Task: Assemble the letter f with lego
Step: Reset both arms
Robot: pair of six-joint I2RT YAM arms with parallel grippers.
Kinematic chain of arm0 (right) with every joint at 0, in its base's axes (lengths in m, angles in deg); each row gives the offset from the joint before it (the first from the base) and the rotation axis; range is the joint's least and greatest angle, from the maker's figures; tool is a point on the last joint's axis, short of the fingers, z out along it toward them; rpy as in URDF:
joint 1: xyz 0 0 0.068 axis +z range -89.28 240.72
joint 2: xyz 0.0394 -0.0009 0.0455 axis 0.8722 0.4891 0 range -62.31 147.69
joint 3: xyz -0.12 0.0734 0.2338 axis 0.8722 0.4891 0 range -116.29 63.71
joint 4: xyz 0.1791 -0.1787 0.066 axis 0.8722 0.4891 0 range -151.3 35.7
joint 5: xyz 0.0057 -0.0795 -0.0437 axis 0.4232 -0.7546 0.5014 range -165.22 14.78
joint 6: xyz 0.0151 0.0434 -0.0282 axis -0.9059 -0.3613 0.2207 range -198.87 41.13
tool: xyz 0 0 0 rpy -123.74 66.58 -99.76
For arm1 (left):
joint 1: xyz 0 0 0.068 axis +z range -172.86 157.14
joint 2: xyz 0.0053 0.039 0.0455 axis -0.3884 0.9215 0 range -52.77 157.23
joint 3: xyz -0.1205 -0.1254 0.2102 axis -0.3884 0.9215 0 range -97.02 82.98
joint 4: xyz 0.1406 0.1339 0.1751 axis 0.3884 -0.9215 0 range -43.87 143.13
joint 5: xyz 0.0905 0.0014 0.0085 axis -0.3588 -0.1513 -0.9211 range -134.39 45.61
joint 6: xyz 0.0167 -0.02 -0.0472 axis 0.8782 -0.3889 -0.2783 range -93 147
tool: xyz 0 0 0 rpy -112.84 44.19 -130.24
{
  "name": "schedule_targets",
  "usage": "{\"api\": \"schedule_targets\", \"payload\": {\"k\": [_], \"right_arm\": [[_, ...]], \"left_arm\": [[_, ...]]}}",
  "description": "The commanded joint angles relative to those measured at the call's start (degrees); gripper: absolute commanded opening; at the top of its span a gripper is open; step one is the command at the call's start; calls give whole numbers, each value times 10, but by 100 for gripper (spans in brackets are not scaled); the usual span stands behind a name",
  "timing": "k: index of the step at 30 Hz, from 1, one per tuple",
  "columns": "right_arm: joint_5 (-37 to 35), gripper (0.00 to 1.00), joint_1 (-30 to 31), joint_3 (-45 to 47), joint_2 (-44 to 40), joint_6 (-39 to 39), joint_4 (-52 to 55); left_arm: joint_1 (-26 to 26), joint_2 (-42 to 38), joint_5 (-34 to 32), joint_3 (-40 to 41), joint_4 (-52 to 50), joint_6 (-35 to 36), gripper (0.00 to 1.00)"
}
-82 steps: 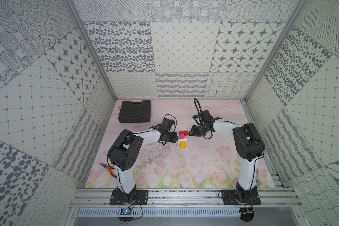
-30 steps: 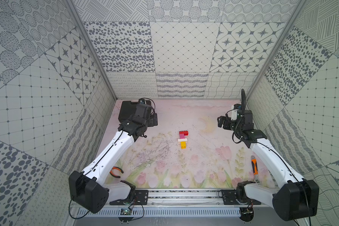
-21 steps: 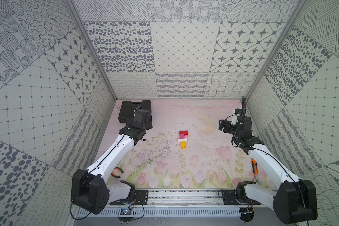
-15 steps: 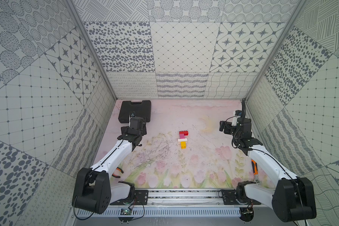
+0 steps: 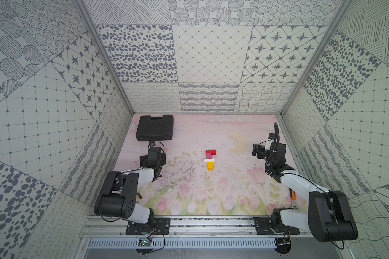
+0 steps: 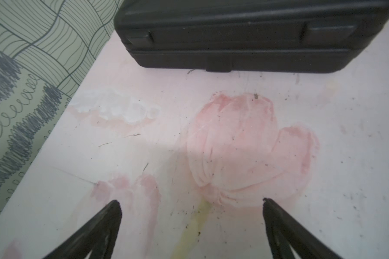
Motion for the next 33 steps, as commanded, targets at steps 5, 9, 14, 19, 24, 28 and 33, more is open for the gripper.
{"api": "schedule_targets", "payload": {"k": [5, 9, 14, 19, 24, 28, 33], "right_arm": [[2, 98, -10, 26, 56, 38, -138], [16, 98, -12, 26, 70, 33, -171], [30, 98, -13, 46, 152, 50, -293], [35, 98, -13, 54, 156, 51, -309], [35, 98, -12, 53, 154, 52, -305], [34, 98, -12, 53, 155, 53, -305], [33, 98, -12, 53, 154, 53, -305]], "left_arm": [[34, 46, 137, 45, 261, 47, 99], [39, 45, 182, 44, 256, 59, 99], [41, 40, 188, 38, 236, 54, 99], [41, 39, 189, 37, 232, 53, 99], [41, 40, 189, 37, 234, 54, 99], [41, 40, 189, 37, 235, 54, 99], [42, 40, 190, 37, 235, 54, 99]]}}
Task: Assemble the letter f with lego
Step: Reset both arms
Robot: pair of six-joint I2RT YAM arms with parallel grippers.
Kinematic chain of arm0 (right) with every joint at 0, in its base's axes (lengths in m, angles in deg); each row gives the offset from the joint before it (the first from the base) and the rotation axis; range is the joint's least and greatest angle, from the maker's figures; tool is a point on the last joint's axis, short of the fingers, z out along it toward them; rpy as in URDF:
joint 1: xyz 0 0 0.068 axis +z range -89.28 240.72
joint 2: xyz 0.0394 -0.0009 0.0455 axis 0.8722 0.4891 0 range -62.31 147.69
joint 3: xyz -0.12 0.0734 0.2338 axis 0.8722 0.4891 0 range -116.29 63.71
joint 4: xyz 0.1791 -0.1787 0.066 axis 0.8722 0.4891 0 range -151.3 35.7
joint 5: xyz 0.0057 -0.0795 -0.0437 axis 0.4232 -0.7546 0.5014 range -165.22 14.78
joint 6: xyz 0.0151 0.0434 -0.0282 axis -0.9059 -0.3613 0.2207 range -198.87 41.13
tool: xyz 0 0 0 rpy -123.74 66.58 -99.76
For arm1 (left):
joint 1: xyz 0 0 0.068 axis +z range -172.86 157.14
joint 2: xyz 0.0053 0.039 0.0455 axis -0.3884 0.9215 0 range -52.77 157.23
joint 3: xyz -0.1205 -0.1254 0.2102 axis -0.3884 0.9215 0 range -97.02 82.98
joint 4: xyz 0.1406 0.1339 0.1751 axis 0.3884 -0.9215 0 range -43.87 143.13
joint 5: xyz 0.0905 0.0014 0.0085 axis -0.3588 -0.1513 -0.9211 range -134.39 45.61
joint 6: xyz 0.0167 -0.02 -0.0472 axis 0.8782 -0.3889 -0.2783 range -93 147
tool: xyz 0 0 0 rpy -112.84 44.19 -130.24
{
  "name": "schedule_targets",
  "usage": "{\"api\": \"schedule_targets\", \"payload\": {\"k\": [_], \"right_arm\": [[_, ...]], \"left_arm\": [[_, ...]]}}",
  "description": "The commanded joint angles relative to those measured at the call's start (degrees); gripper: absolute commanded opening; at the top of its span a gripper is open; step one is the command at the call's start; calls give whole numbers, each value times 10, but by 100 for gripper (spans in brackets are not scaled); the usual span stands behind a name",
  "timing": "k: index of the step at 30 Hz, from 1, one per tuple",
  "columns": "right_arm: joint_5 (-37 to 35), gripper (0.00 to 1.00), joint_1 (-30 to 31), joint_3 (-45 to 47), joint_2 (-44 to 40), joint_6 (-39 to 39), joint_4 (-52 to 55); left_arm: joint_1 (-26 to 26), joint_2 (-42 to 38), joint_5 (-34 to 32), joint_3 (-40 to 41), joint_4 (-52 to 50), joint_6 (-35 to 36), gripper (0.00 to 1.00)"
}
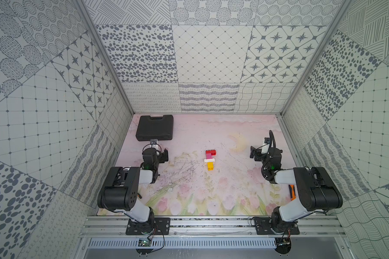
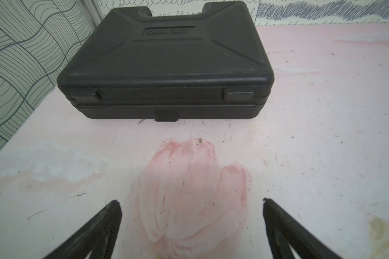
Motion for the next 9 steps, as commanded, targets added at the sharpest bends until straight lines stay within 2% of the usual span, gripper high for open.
{"api": "schedule_targets", "payload": {"k": [1, 2, 3, 4, 9], "right_arm": [[3, 98, -2, -2, -2, 6, -37], [4, 98, -1, -2, -3, 8, -37], [58, 98, -2, -5, -1, 23, -33], [71, 98, -3, -2, -2, 28, -37], [74, 98, -6, -2, -2, 27, -38]], "left_arm": [[3, 1, 13, 0, 27, 9, 99], [3, 1, 13, 0, 27, 9, 99], [3, 1, 13, -1, 26, 9, 99], [2, 1, 14, 0, 27, 9, 99], [2, 1, 14, -1, 26, 8, 99]]}}
